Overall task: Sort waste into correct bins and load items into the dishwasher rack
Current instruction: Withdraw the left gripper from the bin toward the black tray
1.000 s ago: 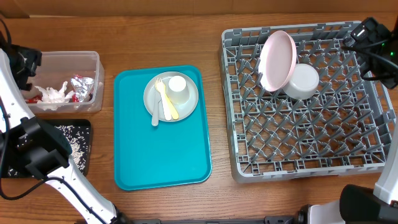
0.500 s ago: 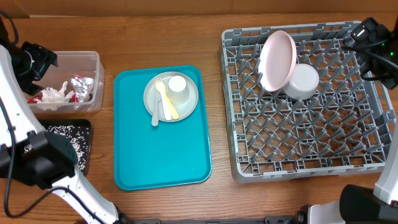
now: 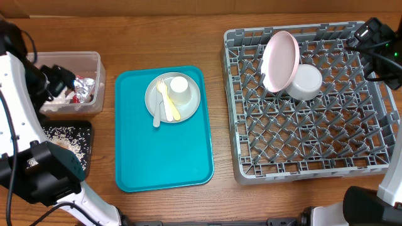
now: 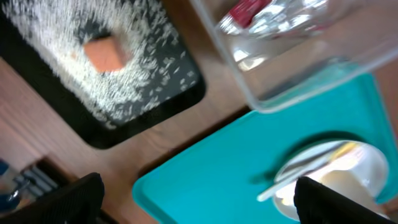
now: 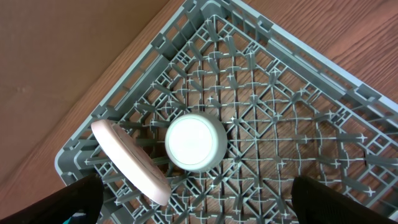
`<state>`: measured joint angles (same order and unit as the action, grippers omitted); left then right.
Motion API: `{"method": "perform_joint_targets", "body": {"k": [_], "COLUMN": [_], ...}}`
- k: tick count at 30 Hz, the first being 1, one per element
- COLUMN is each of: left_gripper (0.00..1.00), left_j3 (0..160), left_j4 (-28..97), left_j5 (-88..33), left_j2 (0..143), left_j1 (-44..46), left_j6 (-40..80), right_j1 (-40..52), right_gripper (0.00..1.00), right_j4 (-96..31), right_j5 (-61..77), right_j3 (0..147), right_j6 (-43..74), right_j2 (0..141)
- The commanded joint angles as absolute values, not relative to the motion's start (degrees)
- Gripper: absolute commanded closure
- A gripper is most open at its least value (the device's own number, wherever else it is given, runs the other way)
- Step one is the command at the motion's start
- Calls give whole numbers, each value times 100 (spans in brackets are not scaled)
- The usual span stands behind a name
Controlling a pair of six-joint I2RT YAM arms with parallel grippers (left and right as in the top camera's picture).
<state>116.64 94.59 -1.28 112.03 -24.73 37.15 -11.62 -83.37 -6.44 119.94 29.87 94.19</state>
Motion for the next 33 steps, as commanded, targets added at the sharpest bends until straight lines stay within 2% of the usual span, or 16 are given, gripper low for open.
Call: {"method": "perform_joint_targets", "body": {"k": [1, 13, 22, 29, 33], "left_gripper": [0, 0, 0, 0, 0], "left_j3": [11365, 11347, 11327, 11327, 11327], "left_j4": [9341, 9513, 9568, 9568, 9568], "left_j5": [36, 436, 530, 530, 530], "left_j2": [10827, 10429, 10436, 10436, 10436], "left_j1": [-2521, -3089, -3133, -3133, -3133], "left_j6": [3929, 4434, 4436, 4436, 4436], "right_j1": [-1175, -1175, -1175, -1175, -1157], "right_gripper": [0, 0, 0, 0, 0], "right_j4": [-8307, -8307, -8294, -7975, -7817], "right_j5": [-727, -727, -707, -1, 1455], "right_j3": [11996, 11996, 11996, 11996, 11996], "right_j6": [3009, 3009, 3013, 3194, 3295], "right_j2": [9408, 9411, 9411, 9415, 9428]}}
